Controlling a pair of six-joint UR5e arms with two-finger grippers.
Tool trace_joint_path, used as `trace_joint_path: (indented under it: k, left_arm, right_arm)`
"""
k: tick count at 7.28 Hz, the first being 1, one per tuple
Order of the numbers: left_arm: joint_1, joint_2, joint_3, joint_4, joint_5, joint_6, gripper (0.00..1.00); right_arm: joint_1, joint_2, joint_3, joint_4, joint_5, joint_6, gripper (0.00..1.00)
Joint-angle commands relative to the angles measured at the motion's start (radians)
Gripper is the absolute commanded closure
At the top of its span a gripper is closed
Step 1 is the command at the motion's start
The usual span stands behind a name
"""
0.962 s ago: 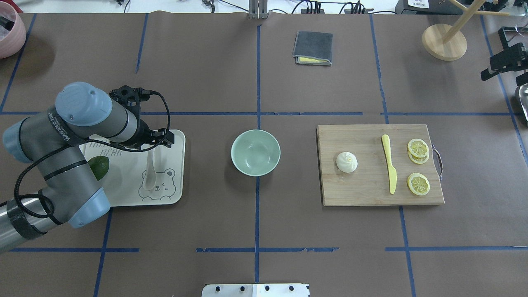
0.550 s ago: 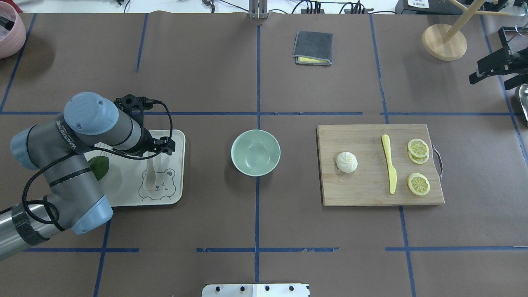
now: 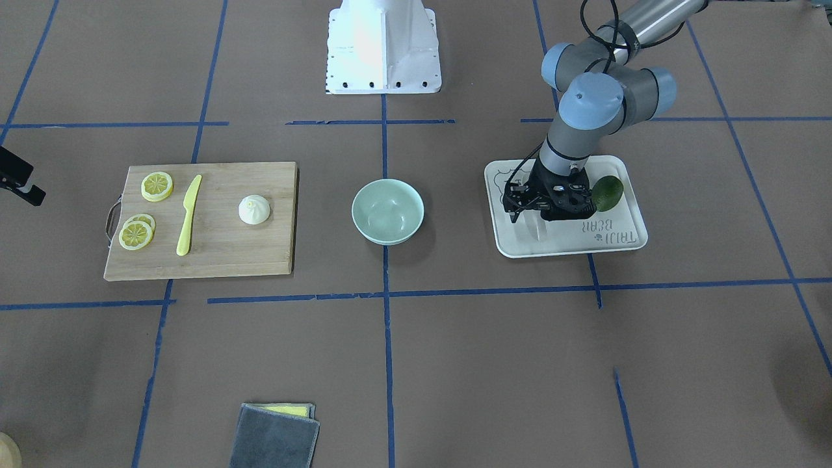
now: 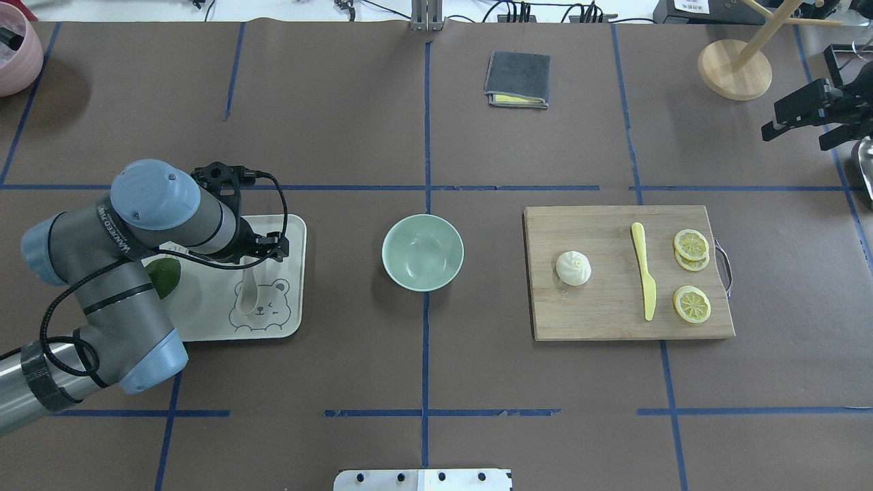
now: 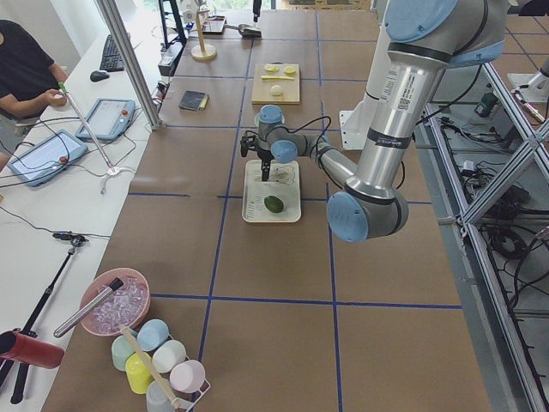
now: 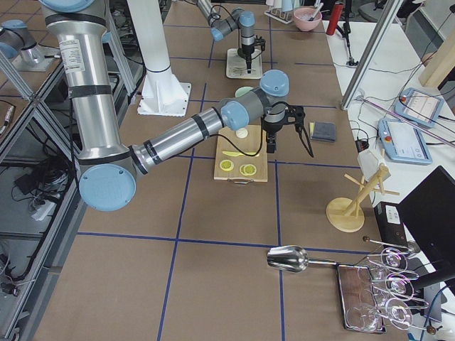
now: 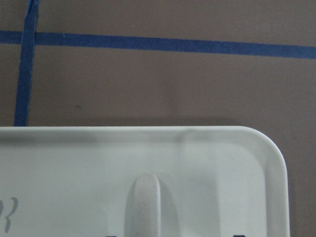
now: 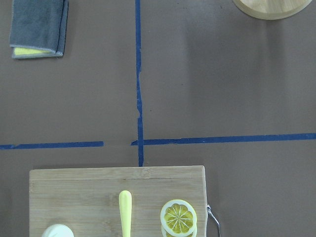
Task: Put spoon and bun in bowl
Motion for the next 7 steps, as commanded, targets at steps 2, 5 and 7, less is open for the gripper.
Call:
trace_joint_path:
  k: [2,5,7]
  left_arm:
    - [0.009,0.026,-0.010,0.002,0.009,0.000,0.26]
    - [0.011,0.026,-0.018,0.003,0.006,-0.003,0.34]
    - [0.011,0.026,-0.026,0.006,0.004,-0.005,0.58]
  right_arm:
    - [-0.024,0.001,0.022,0.000,-0.001,0.027,0.00]
    - [-0.108,0.001,0.047,0.002,-0.083,0.088,0.00]
    - [-0.171,0.012,0.070,0.012,-0.123,0.165,0.00]
